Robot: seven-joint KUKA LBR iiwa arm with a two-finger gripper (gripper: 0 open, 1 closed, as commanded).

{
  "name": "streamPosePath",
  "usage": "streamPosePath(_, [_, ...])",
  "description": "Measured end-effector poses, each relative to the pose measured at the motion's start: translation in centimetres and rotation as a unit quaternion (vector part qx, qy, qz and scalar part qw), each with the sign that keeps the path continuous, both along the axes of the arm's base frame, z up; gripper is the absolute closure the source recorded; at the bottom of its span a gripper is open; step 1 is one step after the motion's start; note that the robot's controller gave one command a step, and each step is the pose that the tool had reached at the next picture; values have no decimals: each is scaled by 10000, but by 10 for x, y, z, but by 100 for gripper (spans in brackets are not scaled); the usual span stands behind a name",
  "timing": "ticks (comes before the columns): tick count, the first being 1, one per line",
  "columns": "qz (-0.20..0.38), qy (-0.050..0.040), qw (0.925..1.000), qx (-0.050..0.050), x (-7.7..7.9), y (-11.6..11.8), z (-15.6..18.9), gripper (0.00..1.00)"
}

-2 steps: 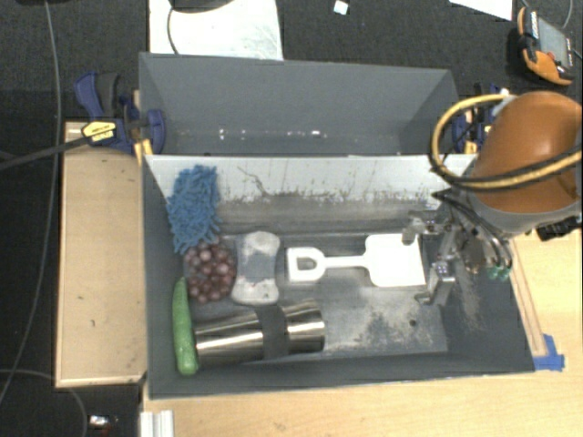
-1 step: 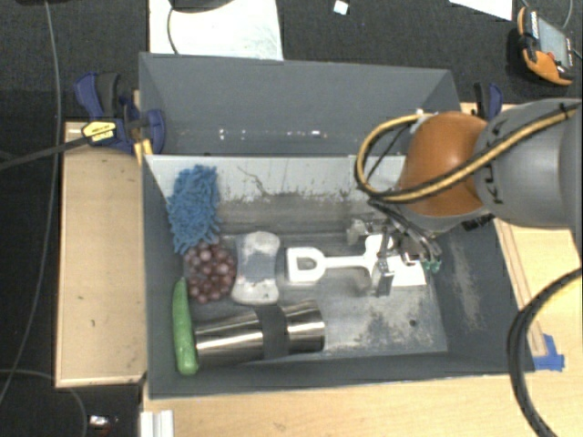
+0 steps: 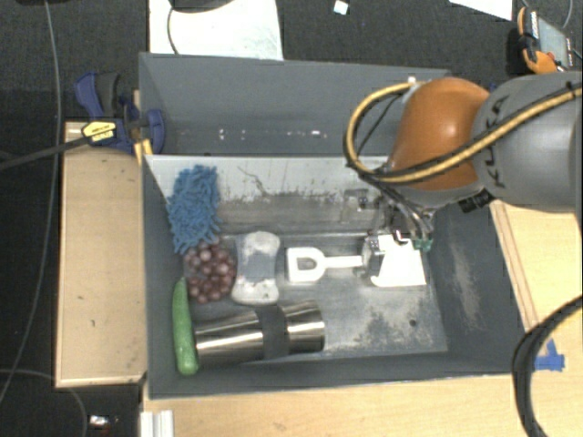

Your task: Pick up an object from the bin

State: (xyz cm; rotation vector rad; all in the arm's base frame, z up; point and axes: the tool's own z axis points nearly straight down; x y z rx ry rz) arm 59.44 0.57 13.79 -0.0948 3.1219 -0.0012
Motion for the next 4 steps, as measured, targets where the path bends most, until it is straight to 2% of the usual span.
streamPosePath(1, [324, 84, 9994, 3, -8, -30, -70, 0])
streamPosePath(2, [-433, -16, 9991, 16, -22, -23, -68, 0])
streamPosePath(3, [288, 62, 9996, 5, -7, -29, -69, 100])
streamPosePath(4, [290, 62, 9996, 5, -7, -29, -69, 100])
